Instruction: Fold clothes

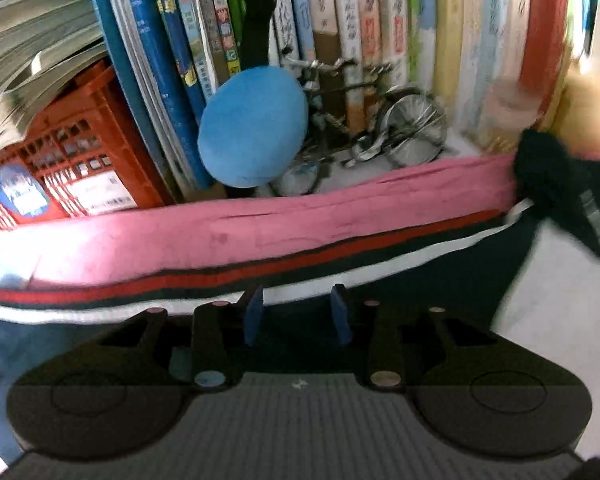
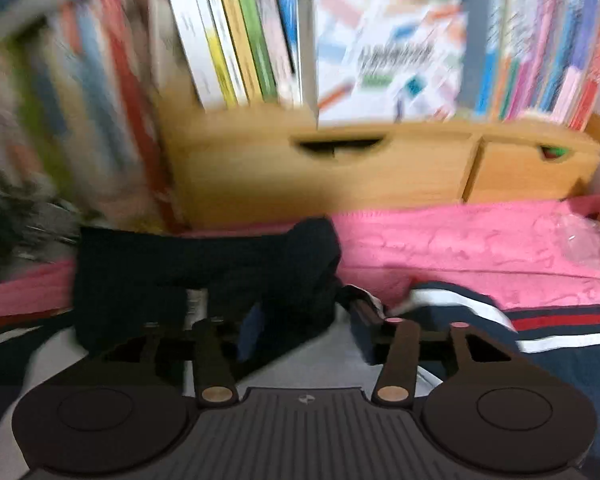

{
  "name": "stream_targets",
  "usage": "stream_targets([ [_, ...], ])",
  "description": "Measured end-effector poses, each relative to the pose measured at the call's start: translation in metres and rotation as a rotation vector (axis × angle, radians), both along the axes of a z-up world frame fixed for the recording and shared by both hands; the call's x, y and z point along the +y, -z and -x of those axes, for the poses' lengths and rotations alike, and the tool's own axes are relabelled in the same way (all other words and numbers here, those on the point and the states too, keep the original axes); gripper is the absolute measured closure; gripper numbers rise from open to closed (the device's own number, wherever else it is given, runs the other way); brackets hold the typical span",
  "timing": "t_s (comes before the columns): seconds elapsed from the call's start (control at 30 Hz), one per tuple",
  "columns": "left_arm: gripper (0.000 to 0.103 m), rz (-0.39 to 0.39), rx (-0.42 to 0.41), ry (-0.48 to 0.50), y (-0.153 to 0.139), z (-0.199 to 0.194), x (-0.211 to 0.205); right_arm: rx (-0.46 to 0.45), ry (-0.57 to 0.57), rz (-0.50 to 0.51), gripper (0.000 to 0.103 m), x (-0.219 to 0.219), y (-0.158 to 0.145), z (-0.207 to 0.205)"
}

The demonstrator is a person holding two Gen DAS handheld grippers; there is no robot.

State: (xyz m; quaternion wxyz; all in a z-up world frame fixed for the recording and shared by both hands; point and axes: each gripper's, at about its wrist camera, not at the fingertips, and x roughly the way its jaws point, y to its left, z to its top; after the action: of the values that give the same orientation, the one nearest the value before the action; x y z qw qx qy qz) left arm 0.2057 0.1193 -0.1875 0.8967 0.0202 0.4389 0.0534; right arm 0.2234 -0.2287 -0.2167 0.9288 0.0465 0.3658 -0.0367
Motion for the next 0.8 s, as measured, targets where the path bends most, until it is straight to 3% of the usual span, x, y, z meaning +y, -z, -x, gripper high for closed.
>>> stream_targets([
  [0.07,0.068,0.042,-0.012,0.028,-0.008,0.010,-0.014,-0.012,0.070,-0.005,0.027,-0.036,-0.004,0.031],
  [0.17,0.065,0.092,-0.027,0.085,-0.017,0.027,-0.041,-0.030,0.175,-0.013,0.028,-0.090,-0.009,0.078],
  [0.23,0.059,0.126,-0.021,0.125,-0.015,0.038,-0.063,0.013,0.262,-0.027,0.033,-0.136,-0.004,0.095],
  [0.33,0.056,0.075,0.049,0.135,0.004,0.047,-0.089,0.082,0.265,0.000,0.045,-0.187,0.011,0.107],
  [0.43,0.052,0.019,0.046,0.100,0.014,0.052,-0.094,0.123,0.291,0.069,0.047,-0.235,0.024,0.114],
  [0.5,0.042,-0.019,0.049,0.069,0.015,0.050,-0.095,0.110,0.407,0.071,0.046,-0.285,0.026,0.118],
  [0.6,0.042,-0.069,0.054,0.011,0.014,0.044,-0.093,0.109,0.628,0.093,0.046,-0.367,0.026,0.121],
  [0.63,0.042,-0.083,0.062,-0.009,0.012,0.042,-0.094,0.123,0.698,0.084,0.050,-0.393,0.023,0.120],
  [0.67,0.043,-0.102,0.075,-0.031,0.010,0.040,-0.096,0.132,0.737,0.066,0.062,-0.412,0.019,0.120],
  [0.73,0.051,-0.132,0.094,-0.064,0.004,0.038,-0.100,0.115,0.747,0.069,0.064,-0.426,0.002,0.125],
  [0.8,0.051,-0.090,0.069,-0.038,-0.009,0.048,-0.113,0.047,0.639,0.113,0.060,-0.404,-0.018,0.133],
])
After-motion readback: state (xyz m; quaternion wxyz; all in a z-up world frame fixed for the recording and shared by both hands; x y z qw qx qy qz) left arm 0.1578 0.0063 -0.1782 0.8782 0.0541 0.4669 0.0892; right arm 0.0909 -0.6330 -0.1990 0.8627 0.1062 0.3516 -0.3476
